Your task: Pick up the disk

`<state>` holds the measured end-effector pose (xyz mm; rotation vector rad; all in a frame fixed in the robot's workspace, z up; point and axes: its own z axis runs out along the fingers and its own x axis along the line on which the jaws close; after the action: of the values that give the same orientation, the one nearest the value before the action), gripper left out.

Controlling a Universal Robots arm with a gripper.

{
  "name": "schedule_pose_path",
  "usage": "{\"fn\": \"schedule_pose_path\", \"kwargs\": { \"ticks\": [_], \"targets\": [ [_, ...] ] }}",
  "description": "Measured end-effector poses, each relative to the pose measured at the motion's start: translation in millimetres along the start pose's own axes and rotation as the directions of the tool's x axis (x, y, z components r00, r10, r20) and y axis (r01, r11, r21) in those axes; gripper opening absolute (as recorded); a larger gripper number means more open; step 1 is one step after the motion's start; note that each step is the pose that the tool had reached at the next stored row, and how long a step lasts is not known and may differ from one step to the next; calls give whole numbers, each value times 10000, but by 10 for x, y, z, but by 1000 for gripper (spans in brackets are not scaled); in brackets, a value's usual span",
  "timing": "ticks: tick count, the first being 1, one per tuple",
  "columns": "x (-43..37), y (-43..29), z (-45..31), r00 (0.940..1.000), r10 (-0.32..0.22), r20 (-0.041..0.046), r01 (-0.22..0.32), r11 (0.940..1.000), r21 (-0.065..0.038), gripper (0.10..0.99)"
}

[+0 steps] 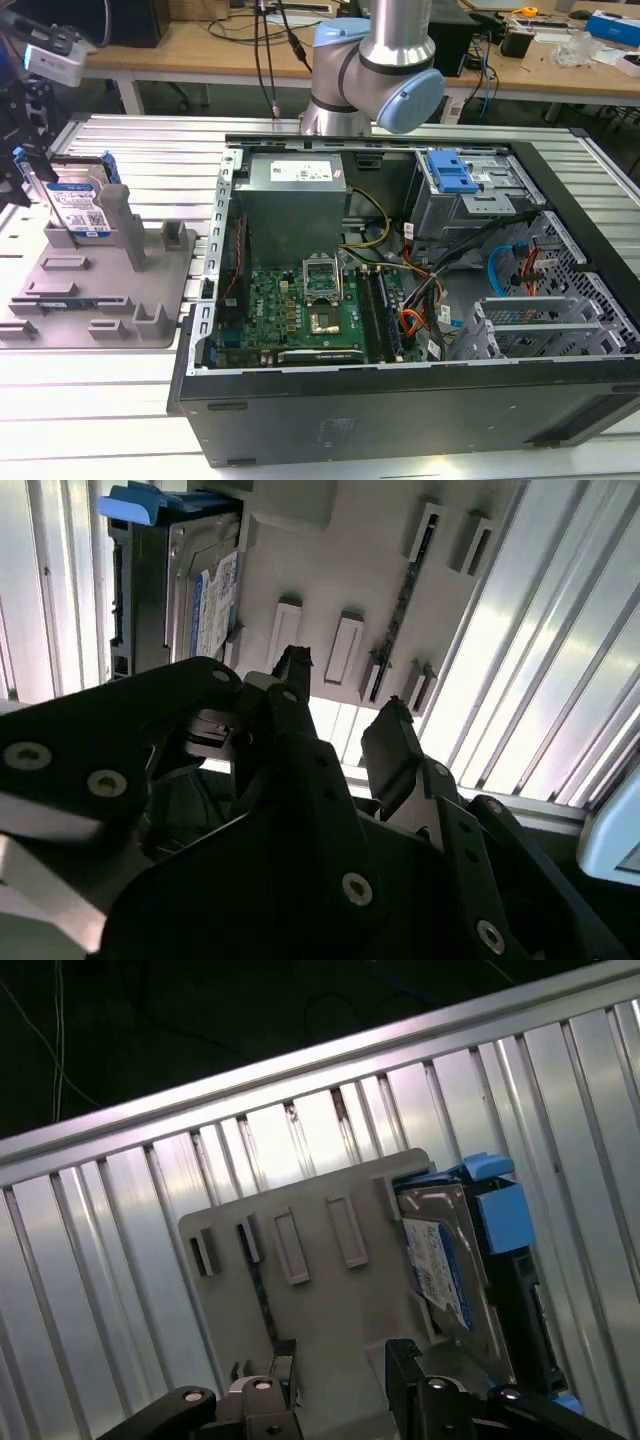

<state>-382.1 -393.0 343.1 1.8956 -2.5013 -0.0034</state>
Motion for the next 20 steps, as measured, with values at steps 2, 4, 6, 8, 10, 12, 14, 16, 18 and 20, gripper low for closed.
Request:
{"fn": "schedule_pose_path", "kwargs": {
  "ticks": [2, 4, 6, 8, 10, 12, 14, 16, 18, 20],
  "targets": [
    [-1, -3, 6, 9996, -292, -9, 292, 9996, 2, 482],
    [-4, -14, 13, 9977, -682, -20, 682, 9977, 3, 482],
    [-4, -15, 16, 9968, -795, -45, 795, 9968, 10, 482],
    [-4, -14, 15, 9966, -817, -62, 817, 9967, 12, 482],
    [-4, -15, 15, 9966, -818, -62, 818, 9967, 12, 482],
    [-4, -14, 15, 9966, -817, -61, 817, 9967, 12, 482],
    [-4, -14, 16, 9966, -817, -60, 817, 9967, 12, 482],
    [-26, 22, 16, 9966, -817, -58, 817, 9967, 13, 482],
    [-87, 91, 16, 9966, -816, -60, 816, 9967, 12, 482],
    [-181, 169, 16, 9966, -818, -60, 818, 9966, 12, 482]
  ]
}}
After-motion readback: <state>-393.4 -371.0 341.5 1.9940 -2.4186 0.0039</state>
